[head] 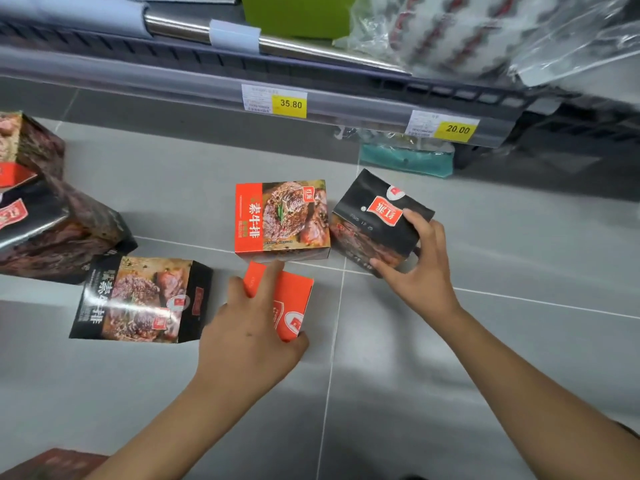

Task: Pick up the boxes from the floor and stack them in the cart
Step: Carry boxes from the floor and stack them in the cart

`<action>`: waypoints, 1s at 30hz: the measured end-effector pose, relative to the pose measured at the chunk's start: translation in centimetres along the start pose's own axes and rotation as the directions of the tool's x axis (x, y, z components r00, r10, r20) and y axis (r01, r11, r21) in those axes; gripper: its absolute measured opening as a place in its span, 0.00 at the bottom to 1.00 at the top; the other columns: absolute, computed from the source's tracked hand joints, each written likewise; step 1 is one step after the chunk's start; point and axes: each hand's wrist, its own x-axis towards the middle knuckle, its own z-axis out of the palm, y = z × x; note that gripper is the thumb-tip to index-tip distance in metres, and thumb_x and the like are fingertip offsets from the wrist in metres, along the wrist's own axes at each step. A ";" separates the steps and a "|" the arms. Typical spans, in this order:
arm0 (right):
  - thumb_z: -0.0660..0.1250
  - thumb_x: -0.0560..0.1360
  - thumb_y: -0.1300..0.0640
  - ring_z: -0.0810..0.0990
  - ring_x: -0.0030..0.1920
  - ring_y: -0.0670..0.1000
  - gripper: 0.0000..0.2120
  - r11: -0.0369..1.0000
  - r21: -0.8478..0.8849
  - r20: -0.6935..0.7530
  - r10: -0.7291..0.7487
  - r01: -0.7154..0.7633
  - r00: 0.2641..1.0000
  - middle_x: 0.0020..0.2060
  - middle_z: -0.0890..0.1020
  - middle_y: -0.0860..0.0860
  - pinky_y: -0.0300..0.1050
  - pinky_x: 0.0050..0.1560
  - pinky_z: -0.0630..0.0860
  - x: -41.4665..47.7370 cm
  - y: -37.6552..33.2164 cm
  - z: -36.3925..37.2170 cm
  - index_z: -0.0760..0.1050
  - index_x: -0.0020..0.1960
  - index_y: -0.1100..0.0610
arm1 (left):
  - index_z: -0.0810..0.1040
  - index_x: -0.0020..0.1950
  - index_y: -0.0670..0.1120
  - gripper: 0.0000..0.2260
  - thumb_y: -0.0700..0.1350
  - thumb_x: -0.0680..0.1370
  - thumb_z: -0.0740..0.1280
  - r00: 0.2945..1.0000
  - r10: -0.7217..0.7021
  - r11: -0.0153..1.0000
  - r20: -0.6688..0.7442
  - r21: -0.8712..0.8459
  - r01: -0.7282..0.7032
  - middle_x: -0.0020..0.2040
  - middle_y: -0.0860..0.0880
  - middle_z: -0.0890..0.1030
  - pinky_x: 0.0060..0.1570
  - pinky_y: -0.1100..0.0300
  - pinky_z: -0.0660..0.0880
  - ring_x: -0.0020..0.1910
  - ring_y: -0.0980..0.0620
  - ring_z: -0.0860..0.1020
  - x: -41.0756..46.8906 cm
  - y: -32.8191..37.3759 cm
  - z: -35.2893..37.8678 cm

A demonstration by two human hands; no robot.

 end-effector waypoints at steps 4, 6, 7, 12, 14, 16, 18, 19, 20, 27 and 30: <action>0.80 0.65 0.59 0.70 0.61 0.46 0.42 0.994 -0.010 0.025 0.112 -0.112 0.993 0.61 0.67 0.55 0.21 0.56 0.66 -0.1 -3.5 -1.9 0.61 0.70 0.41 | 0.54 0.72 0.62 0.40 0.55 0.66 0.72 0.999 -0.026 0.996 0.024 -0.086 0.027 0.51 0.51 0.63 0.36 0.58 0.68 0.39 0.47 0.70 -0.3 0.2 -4.1; 0.80 0.64 0.56 0.71 0.57 0.45 0.41 0.974 -0.023 0.046 0.227 -0.226 0.973 0.57 0.67 0.51 0.22 0.54 0.65 0.1 -6.9 -3.8 0.63 0.70 0.40 | 0.55 0.72 0.62 0.40 0.53 0.66 0.73 0.999 -0.035 0.994 0.020 -0.100 0.037 0.51 0.51 0.64 0.37 0.57 0.67 0.40 0.46 0.72 -0.8 0.9 -7.8; 0.80 0.64 0.54 0.72 0.56 0.46 0.41 0.958 -0.054 0.063 0.285 -0.282 0.956 0.55 0.67 0.49 0.26 0.53 0.66 0.2 -8.8 -5.0 0.63 0.70 0.40 | 0.55 0.72 0.61 0.40 0.53 0.65 0.73 0.999 -0.038 0.994 0.020 -0.101 0.040 0.51 0.50 0.65 0.38 0.57 0.68 0.41 0.44 0.73 -1.2 1.4 -9.8; 0.78 0.63 0.51 0.75 0.57 0.52 0.41 0.908 -0.159 0.133 0.408 -0.387 0.903 0.54 0.67 0.48 0.42 0.56 0.72 1.1 -19.4 -12.5 0.62 0.71 0.41 | 0.58 0.74 0.58 0.40 0.52 0.66 0.74 0.999 -0.038 0.996 0.039 -0.084 0.041 0.53 0.50 0.65 0.42 0.55 0.70 0.48 0.39 0.77 -4.6 5.4 -21.4; 0.78 0.63 0.51 0.75 0.56 0.54 0.41 0.905 -0.158 0.140 0.417 -0.395 0.898 0.53 0.67 0.49 0.44 0.57 0.73 1.3 -24.3 -16.0 0.63 0.71 0.41 | 0.58 0.74 0.58 0.41 0.52 0.66 0.74 0.998 -0.017 0.998 0.057 -0.054 0.020 0.53 0.49 0.63 0.41 0.55 0.69 0.49 0.39 0.77 -6.6 7.1 -26.2; 0.78 0.63 0.51 0.75 0.56 0.55 0.41 0.909 -0.151 0.154 0.410 -0.389 0.899 0.52 0.67 0.49 0.46 0.58 0.74 1.5 -29.2 -19.7 0.63 0.71 0.42 | 0.57 0.75 0.58 0.41 0.52 0.67 0.74 0.997 -0.007 0.999 0.075 -0.031 0.009 0.56 0.47 0.65 0.42 0.54 0.70 0.50 0.38 0.77 -8.7 8.9 -31.1; 0.77 0.62 0.51 0.75 0.55 0.55 0.41 0.909 -0.144 0.157 0.411 -0.391 0.898 0.52 0.68 0.50 0.46 0.58 0.74 1.5 -34.2 -23.7 0.63 0.71 0.42 | 0.56 0.75 0.58 0.41 0.53 0.67 0.74 0.996 -0.005 1.000 0.090 -0.020 0.007 0.59 0.44 0.67 0.44 0.53 0.72 0.50 0.38 0.77 -11.0 10.7 -36.0; 0.77 0.62 0.51 0.75 0.55 0.54 0.41 0.908 -0.140 0.157 0.415 -0.396 0.896 0.52 0.68 0.51 0.45 0.57 0.73 1.5 -36.6 -25.6 0.63 0.71 0.42 | 0.56 0.75 0.59 0.41 0.53 0.68 0.74 0.996 -0.003 1.000 0.093 -0.028 0.005 0.60 0.44 0.67 0.46 0.53 0.73 0.51 0.38 0.77 -12.1 11.6 -38.2; 0.77 0.63 0.51 0.75 0.54 0.54 0.41 0.904 -0.136 0.155 0.423 -0.405 0.893 0.52 0.68 0.51 0.44 0.57 0.73 1.4 -38.9 -27.4 0.62 0.71 0.41 | 0.55 0.75 0.59 0.41 0.54 0.68 0.74 0.995 -0.002 0.999 0.097 -0.037 0.006 0.60 0.44 0.67 0.47 0.52 0.73 0.52 0.37 0.77 -13.2 12.5 -40.3; 0.79 0.61 0.52 0.73 0.53 0.48 0.43 0.870 -0.018 0.047 0.494 -0.493 0.868 0.54 0.72 0.51 0.42 0.58 0.71 -1.4 -51.2 -37.9 0.63 0.70 0.40 | 0.54 0.76 0.59 0.43 0.54 0.68 0.74 0.991 0.056 0.998 0.118 -0.036 -0.052 0.61 0.43 0.67 0.50 0.51 0.73 0.53 0.38 0.76 -20.5 18.1 -52.0; 0.79 0.61 0.52 0.73 0.53 0.46 0.42 0.873 0.041 -0.003 0.486 -0.485 0.874 0.55 0.74 0.51 0.40 0.55 0.70 -3.7 -54.6 -41.0 0.64 0.69 0.40 | 0.54 0.76 0.59 0.43 0.53 0.67 0.75 0.982 0.132 0.991 0.135 -0.033 -0.129 0.59 0.44 0.68 0.50 0.52 0.73 0.52 0.39 0.75 -23.1 19.9 -54.7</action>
